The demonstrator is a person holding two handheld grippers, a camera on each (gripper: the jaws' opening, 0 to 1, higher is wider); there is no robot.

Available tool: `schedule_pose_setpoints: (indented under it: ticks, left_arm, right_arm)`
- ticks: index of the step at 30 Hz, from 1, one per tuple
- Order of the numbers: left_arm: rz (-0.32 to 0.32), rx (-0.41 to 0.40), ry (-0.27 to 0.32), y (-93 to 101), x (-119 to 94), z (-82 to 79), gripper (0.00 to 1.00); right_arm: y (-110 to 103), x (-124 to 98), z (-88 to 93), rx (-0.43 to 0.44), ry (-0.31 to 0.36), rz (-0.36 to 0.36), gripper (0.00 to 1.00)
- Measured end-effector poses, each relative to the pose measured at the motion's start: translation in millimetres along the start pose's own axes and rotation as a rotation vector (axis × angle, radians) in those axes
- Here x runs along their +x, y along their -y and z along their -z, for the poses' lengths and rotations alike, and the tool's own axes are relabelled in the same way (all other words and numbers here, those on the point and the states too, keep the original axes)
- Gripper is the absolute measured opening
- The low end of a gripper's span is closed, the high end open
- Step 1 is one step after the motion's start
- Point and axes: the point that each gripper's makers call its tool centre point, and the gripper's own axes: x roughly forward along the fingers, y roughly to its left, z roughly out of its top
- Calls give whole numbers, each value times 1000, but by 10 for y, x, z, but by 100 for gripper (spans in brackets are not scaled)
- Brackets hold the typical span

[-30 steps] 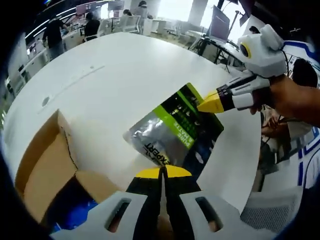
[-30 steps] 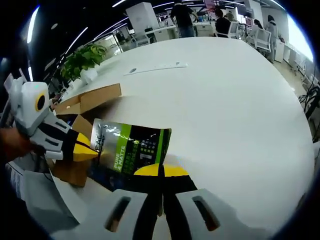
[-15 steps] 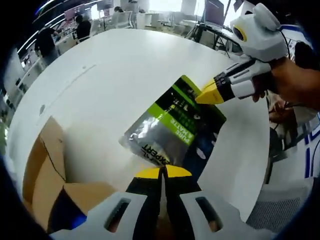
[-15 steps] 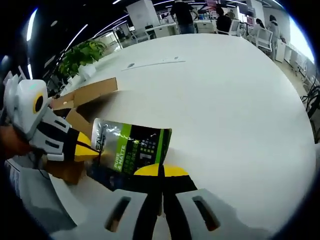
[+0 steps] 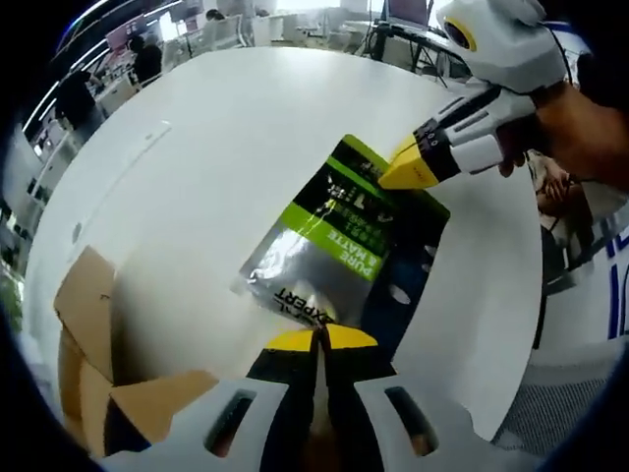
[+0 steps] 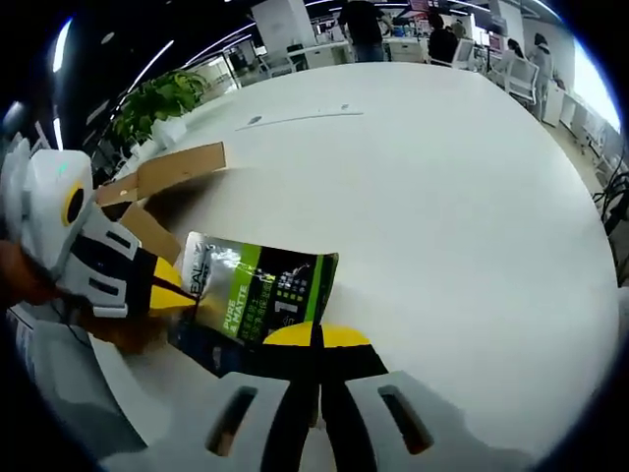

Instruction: Operate the shoe box by opening the lid, removing the specified soft item, and placing it in the target area until the item is outside and the box remains undamaged.

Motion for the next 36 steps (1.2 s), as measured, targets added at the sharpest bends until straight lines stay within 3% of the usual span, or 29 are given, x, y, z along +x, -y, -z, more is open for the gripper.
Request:
schedule_pose_setpoints:
  ticks: [27,36]
  left_arm:
    - [-33,-18,-9,-148,65,-66,3]
    - [-33,-39,10,-145,4,-82,13]
  right_arm:
    - [87,115,-16,-6,13,-4,0]
    - [188,11,-54,-7,46,28,14]
